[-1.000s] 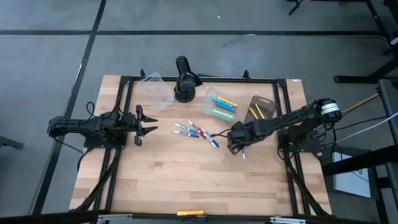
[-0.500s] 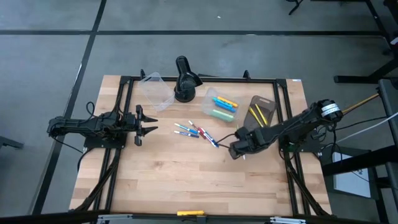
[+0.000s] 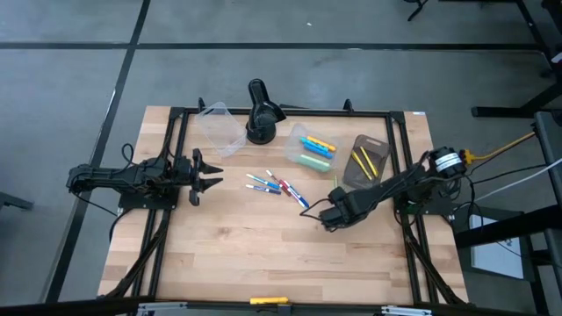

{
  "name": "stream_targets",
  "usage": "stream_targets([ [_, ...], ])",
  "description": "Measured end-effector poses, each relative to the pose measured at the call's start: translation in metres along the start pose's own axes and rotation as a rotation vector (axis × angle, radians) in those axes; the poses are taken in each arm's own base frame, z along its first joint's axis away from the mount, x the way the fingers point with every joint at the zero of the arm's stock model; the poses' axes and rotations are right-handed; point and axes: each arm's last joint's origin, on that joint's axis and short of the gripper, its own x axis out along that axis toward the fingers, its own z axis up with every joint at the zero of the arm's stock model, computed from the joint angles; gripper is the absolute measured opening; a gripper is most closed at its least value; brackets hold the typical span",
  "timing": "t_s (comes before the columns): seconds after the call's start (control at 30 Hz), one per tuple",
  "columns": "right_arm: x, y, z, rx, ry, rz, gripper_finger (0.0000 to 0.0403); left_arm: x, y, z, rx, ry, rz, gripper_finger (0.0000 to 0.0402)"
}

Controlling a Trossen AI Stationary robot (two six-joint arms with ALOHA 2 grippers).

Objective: Pick & Place Markers
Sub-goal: Put the pink marker in the left transparent bin

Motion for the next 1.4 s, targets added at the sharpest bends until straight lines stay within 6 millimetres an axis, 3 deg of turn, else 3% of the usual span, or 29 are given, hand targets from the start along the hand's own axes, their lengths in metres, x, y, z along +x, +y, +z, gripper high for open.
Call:
stream_targets([
  [0.13,0.005,0.001,0.0,-0.03,0.003,-0.015,0.0119,0.0,0.0,0.0,-0.042,0.0,0.0,0.0143],
  [0.4,0.006,0.001,0.001,-0.034,0.002,-0.013,0.0022,0.0,0.0,0.001,-0.045,-0.005,0.0,0.0143],
  [0.83,0.001,0.004,0.004,-0.037,-0.043,-0.022,0.0024,0.0,0.0,0.001,-0.068,-0.007,-0.001,0.0143],
  [1.13,-0.025,0.017,0.018,-0.115,-0.192,-0.036,0.0022,0.001,-0.001,-0.002,-0.121,0.026,-0.033,0.0143],
  [1.4,-0.05,0.031,0.043,-0.18,-0.297,0.031,0.0022,0.007,-0.001,-0.01,-0.123,0.121,-0.011,0.0143],
])
